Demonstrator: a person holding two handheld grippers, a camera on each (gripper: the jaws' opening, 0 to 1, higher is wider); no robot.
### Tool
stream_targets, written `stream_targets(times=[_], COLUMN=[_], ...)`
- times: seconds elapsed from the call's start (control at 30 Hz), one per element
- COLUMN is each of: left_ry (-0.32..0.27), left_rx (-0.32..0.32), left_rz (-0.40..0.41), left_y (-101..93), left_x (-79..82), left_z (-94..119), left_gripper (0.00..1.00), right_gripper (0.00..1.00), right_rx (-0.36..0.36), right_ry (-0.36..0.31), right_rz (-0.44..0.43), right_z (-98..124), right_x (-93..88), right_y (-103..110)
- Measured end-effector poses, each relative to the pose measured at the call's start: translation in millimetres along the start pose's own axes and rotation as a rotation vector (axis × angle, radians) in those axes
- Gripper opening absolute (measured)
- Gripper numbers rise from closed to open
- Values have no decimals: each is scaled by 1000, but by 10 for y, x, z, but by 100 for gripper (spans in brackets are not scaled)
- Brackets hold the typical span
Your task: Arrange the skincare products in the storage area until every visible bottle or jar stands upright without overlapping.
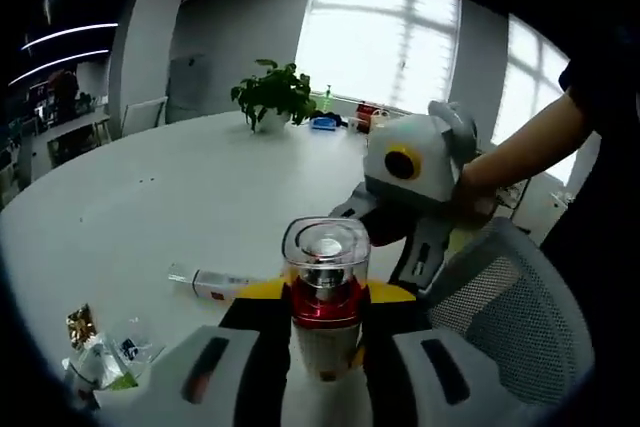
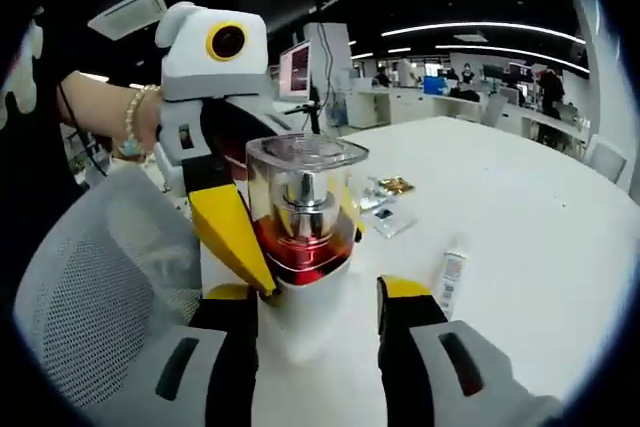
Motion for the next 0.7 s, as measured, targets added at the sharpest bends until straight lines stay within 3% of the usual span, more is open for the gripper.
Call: stream_targets(times=[0.2, 0.33, 0.37, 0.7], left_ry=[-17, 0, 5, 2], left_rx=[-20, -37, -35, -20], left_rz=[-29, -47, -49, -54], left_y=[-52, -102, -104, -81], left_x=[-14, -80, -94, -113], left_z=[2, 0, 5, -70], left_gripper=[21, 21, 21, 22], right_gripper=[46, 38, 34, 33], right_rx=[153, 249, 253, 164], right_ry=[2, 41, 46, 64], right_rz=[98, 147, 158, 239], right_z=[-38, -72, -78, 37], right_x=[72, 51, 41, -22], right_y=[130, 261, 285, 195])
Point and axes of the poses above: the point that each gripper's makers call its tool centre point, and the gripper's own axes: z roughly backward along the fingers, y roughly to its left, x roughly out of its top, the point moved 6 cm from there along z, roughly backward along the fingers
